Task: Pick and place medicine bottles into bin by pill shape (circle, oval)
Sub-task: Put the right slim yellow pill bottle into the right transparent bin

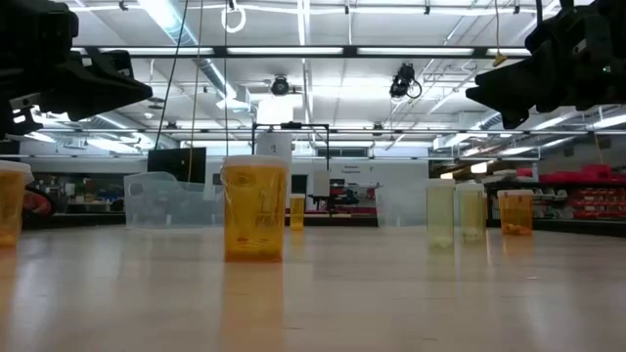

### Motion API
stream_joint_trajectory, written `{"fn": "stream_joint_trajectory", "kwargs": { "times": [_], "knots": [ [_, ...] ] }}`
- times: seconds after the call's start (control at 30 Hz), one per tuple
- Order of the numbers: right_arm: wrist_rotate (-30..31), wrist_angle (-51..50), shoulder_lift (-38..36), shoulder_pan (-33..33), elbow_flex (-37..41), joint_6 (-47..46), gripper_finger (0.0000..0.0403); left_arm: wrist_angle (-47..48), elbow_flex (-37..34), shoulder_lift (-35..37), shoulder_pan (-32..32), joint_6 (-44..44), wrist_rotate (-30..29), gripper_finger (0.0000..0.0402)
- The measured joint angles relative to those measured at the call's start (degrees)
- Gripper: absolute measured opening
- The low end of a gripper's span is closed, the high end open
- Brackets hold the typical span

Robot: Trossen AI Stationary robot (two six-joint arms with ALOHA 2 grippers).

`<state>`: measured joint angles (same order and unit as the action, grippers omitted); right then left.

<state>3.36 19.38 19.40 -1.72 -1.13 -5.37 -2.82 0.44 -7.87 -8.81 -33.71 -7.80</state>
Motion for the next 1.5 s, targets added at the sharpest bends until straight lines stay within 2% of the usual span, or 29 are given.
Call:
{"fn": "stream_joint_trajectory", "kwargs": {
  "times": [1.5],
  "knots": [
    [0.0,0.0,0.0,0.0,0.0,0.0,0.0162,0.0,0.0,0.0,0.0,0.0,0.0,0.0058]
  ]
}}
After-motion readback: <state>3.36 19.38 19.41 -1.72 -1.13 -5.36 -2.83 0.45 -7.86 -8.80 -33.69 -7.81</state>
